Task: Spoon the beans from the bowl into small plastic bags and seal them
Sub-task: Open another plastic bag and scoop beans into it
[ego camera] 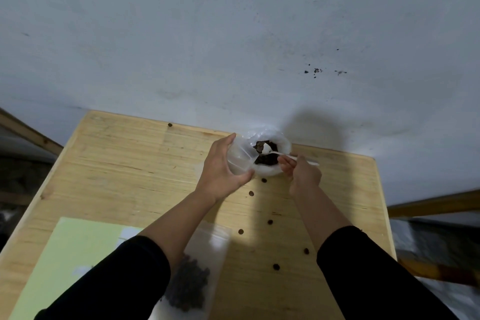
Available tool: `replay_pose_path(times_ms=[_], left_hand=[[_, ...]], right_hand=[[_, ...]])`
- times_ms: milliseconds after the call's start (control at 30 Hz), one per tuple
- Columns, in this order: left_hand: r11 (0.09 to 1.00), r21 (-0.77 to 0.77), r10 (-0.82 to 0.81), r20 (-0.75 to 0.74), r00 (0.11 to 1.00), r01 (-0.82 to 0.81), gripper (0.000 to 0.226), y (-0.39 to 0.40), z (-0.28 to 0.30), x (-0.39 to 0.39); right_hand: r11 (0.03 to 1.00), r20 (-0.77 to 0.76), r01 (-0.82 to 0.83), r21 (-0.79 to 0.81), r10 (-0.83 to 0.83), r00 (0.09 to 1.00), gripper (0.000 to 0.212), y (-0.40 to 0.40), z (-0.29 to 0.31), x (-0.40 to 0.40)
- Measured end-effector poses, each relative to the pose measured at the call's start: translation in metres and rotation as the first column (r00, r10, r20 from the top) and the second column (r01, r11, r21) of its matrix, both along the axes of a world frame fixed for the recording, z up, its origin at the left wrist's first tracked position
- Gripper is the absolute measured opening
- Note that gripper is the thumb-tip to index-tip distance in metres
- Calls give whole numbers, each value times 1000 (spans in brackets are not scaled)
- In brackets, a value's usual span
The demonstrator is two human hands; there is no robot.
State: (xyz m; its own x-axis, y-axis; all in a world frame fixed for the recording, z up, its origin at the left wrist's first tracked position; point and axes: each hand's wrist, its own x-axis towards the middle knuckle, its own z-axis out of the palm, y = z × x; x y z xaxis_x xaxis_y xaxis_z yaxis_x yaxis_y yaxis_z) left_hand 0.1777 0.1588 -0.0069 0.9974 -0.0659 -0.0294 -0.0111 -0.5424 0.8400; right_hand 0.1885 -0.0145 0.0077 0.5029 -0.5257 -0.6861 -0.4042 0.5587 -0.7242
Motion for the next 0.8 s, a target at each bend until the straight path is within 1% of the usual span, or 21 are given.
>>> replay_pose_path(times_ms=[100, 267, 400, 467, 533, 600, 667, 700, 733, 800], left_hand=[[1000, -13, -7, -13, 1000, 7, 89, 0, 1, -1], [999, -34, -24, -20, 1000, 23, 90, -1, 3, -4], [999, -30, -29, 10, 1000, 29, 89, -3, 8, -7], [998, -38, -42, 23, 999, 43, 89, -6, 12, -9], [997, -49, -52, 29, 998, 54, 89, -10, 17, -12], [997, -55, -50, 39, 998, 52, 89, -14, 21, -13], [998, -48, -47, 55, 997, 49, 89, -16, 25, -14], [998, -53, -43, 63, 997, 46, 90, -17, 27, -14], [997, -65, -35, 67, 997, 40, 90, -17, 28, -15], [997, -78, -19, 77, 997, 25, 90, -17, 29, -17]], right_hand=[[1000, 11, 17, -13, -17, 1000, 22, -7, 4, -7], [998, 80, -1, -56, 6, 997, 25, -16, 25, -26], [990, 186, -101, -102, 119, 975, 26, -18, 52, -36], [967, 229, -182, -177, 220, 948, 27, -15, 65, -40], [899, 234, -282, -336, 370, 899, 28, -12, 75, -45], [768, 194, -375, -519, 533, 823, 27, -10, 84, -51], [620, 112, -426, -659, 641, 760, 26, -10, 92, -58], [563, 69, -437, -702, 664, 744, 25, -11, 95, -61], [529, 44, -439, -726, 673, 738, 23, -13, 97, -64], [514, 36, -440, -736, 680, 732, 17, -17, 101, -71]])
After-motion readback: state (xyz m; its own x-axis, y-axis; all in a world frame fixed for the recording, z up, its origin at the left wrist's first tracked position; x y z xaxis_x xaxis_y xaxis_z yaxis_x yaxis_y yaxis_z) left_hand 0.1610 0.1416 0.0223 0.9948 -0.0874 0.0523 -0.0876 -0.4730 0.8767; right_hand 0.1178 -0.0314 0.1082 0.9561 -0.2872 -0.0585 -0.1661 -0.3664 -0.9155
